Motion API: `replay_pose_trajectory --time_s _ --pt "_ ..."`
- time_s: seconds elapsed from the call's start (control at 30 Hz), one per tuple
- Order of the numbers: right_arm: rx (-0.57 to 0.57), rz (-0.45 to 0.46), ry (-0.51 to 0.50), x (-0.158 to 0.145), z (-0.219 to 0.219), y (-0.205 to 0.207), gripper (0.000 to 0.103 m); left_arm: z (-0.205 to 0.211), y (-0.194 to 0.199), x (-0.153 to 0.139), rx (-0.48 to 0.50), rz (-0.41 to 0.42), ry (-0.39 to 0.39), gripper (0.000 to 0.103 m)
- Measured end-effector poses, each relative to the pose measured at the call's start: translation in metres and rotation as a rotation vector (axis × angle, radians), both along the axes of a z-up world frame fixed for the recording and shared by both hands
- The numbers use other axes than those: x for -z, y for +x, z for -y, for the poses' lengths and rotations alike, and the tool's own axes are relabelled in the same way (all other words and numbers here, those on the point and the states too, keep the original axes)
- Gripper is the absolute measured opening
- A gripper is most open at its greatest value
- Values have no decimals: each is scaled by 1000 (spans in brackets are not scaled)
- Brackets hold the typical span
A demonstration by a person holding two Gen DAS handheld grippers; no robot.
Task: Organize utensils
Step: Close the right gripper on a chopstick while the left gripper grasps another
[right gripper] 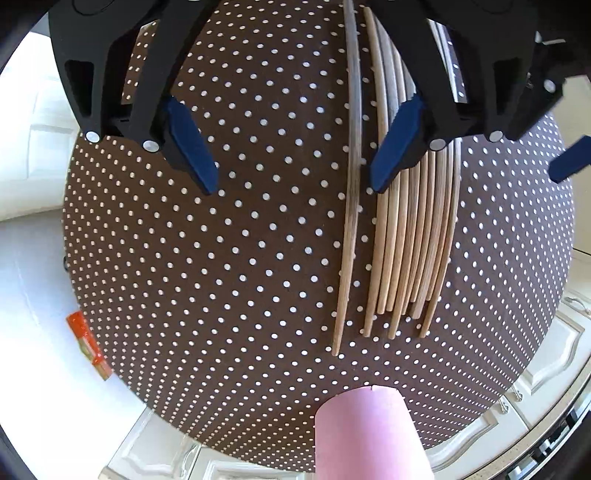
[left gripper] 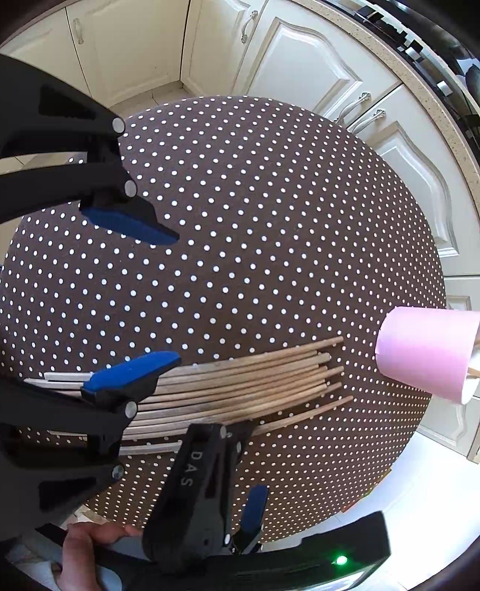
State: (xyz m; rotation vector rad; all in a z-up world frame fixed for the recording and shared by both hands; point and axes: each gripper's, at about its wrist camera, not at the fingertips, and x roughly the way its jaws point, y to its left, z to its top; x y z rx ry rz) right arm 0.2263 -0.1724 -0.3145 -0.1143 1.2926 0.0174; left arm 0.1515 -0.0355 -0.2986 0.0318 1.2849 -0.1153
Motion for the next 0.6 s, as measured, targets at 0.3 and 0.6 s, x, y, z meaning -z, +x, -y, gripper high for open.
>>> replay_pose_trajectory --time_s 0.3,0.6 --pt "-63 35 61 -11 10 3 11 5 17 8 -16 -40 -47 60" --pt "54 -4 331 -3 67 -11 7 6 43 26 -59 -112 -93 60"
